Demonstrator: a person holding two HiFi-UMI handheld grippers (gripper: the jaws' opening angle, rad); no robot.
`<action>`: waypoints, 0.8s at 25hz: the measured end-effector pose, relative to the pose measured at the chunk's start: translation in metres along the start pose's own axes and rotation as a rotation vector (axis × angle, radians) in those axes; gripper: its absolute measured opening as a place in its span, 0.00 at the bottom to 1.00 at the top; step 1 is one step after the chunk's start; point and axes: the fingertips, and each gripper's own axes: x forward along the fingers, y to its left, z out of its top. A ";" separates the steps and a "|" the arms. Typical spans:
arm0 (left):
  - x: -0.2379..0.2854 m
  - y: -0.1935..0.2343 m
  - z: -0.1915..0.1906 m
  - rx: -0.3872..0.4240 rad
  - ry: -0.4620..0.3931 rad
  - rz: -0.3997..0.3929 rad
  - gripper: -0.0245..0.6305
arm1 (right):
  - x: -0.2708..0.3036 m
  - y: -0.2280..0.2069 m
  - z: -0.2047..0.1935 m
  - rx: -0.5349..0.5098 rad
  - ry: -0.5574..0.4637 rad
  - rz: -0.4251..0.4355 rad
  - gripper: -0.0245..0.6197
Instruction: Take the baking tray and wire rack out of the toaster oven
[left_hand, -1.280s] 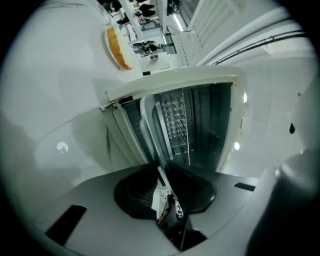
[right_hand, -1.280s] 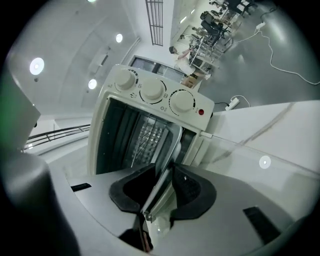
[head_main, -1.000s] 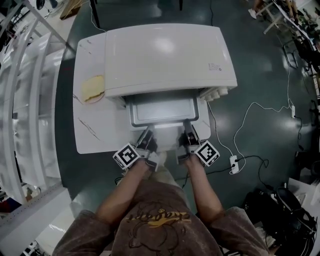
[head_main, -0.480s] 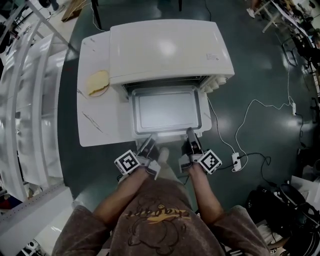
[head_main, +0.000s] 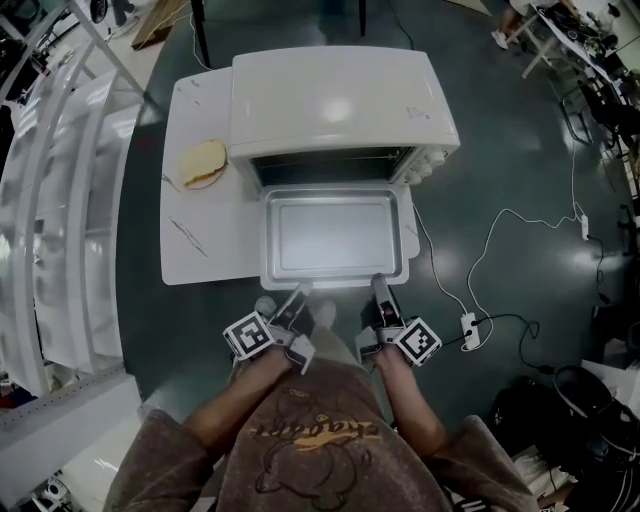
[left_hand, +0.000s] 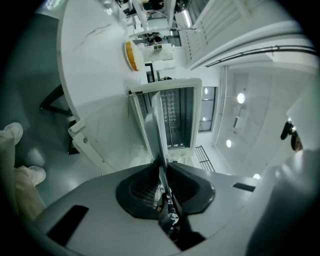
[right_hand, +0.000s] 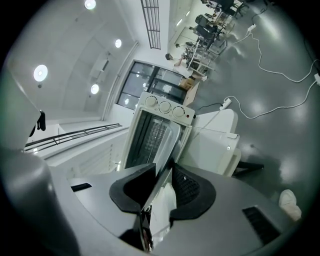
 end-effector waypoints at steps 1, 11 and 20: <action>-0.005 0.000 0.000 -0.006 0.001 0.004 0.11 | -0.002 0.003 -0.004 0.001 0.006 -0.001 0.18; -0.072 -0.006 0.038 0.017 -0.036 0.016 0.11 | -0.001 0.042 -0.069 0.005 0.072 0.031 0.18; -0.149 0.002 0.104 0.038 -0.117 0.028 0.11 | 0.029 0.084 -0.157 -0.009 0.153 0.084 0.18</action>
